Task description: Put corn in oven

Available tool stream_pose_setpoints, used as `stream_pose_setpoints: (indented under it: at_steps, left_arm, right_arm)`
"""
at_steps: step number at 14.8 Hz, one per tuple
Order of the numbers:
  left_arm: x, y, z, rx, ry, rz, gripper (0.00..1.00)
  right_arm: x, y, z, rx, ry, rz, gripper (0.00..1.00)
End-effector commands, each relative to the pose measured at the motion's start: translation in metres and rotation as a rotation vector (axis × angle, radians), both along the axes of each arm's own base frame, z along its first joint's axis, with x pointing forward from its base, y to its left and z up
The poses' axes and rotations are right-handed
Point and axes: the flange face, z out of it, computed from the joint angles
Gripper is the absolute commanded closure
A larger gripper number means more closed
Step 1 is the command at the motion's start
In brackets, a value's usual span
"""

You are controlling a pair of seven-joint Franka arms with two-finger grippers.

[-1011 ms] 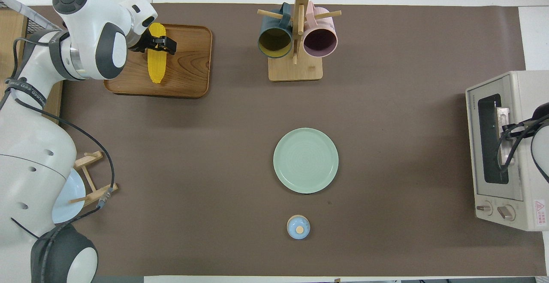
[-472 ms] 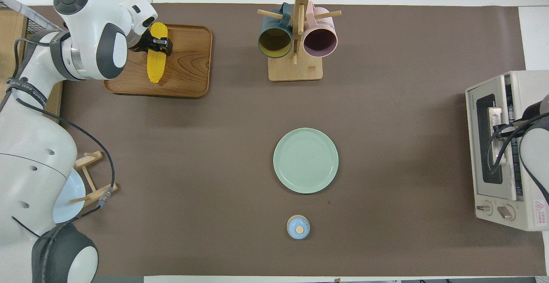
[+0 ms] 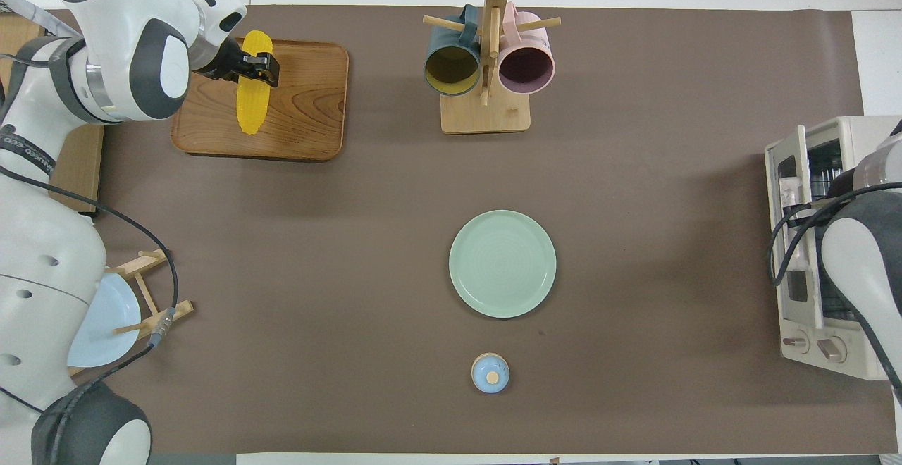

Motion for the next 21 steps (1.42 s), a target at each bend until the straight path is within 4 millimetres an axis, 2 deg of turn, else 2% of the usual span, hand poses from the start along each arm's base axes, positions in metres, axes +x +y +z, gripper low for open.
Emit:
stream_pose_setpoints:
  at_steps: [1,3,5,7,9,13,15,17,21]
  left_arm:
    - [-0.025,-0.001,0.041,0.000,0.036,0.017,1.00]
    - [-0.042,-0.001,0.061,0.003,0.053,0.011,1.00]
    - [-0.053,-0.001,0.074,0.006,0.067,0.009,1.00]
    - [-0.062,-0.007,0.085,0.008,0.090,0.020,1.00]
    - [-0.079,-0.023,0.091,0.015,0.112,0.029,1.00]
    - [-0.136,-0.073,0.092,0.020,0.145,0.026,1.00]
    - [-0.160,-0.099,0.089,0.013,0.132,0.042,1.00]
    - [-0.186,-0.130,0.080,0.014,0.123,0.050,1.00]
    - [-0.240,-0.183,0.053,-0.010,0.064,0.083,1.00]
  right_arm:
    - [-0.004,-0.003,-0.029,0.000,-0.028,-0.008,1.00]
    - [-0.001,-0.002,-0.040,0.001,-0.031,-0.013,1.00]
    - [0.003,0.009,-0.052,0.002,-0.033,-0.002,1.00]
    - [0.002,0.010,-0.062,0.004,-0.043,-0.020,1.00]
    - [0.003,0.011,-0.071,0.005,-0.049,-0.017,1.00]
    - [0.003,0.016,-0.092,0.009,-0.068,-0.014,1.00]
    - [-0.001,0.037,-0.099,0.011,-0.082,0.010,1.00]
    - [-0.006,0.044,-0.106,0.011,-0.083,-0.011,1.00]
    - [-0.014,0.043,-0.121,0.014,-0.081,-0.009,1.00]
